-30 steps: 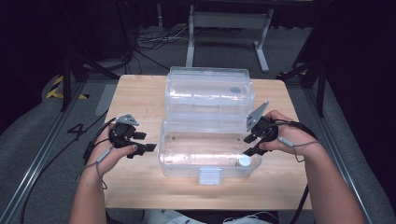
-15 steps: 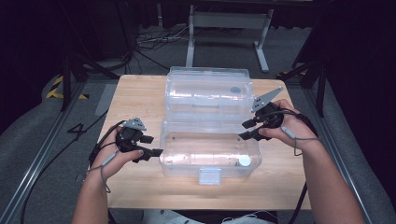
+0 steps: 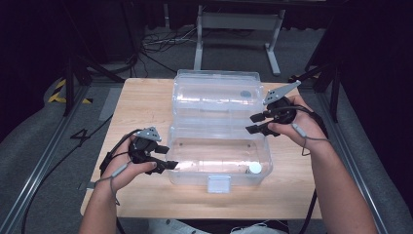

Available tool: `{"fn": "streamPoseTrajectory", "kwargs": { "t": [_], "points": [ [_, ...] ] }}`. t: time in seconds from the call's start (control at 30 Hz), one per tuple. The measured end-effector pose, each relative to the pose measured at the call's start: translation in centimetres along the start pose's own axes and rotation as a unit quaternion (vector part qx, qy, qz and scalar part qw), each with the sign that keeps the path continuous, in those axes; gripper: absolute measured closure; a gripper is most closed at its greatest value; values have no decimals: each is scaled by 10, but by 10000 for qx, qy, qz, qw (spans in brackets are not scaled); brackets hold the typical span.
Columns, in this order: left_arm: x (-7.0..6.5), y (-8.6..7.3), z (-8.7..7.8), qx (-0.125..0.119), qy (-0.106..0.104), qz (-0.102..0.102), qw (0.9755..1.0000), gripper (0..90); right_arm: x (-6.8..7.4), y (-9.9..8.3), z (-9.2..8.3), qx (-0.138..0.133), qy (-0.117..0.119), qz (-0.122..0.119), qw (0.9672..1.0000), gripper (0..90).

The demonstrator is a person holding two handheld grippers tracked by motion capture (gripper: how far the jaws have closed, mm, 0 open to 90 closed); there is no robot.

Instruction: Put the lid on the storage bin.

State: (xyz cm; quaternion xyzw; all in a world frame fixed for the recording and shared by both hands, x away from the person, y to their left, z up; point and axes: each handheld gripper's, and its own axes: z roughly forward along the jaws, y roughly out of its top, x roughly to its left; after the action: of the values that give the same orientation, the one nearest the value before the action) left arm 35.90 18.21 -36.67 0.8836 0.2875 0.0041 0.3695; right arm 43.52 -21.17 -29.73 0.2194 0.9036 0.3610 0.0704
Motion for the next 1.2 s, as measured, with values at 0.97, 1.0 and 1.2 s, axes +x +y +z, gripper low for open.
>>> {"fn": "streamPoseTrajectory", "kwargs": {
  "t": [0.97, 1.0, 1.2],
  "points": [
    [-16, 2, 22, 207, -344, 233, 9989, 349, -32, 43, 38, -473, -232, -31, 9986, 498],
    [-17, 2, 23, 249, -362, 238, 9988, 350, -32, 43, 39, -470, -228, -35, 9986, 498],
    [-17, 1, 30, 296, -417, 234, 9984, 361, -36, 44, 46, -391, -228, -33, 9990, 499]
  ]
}}
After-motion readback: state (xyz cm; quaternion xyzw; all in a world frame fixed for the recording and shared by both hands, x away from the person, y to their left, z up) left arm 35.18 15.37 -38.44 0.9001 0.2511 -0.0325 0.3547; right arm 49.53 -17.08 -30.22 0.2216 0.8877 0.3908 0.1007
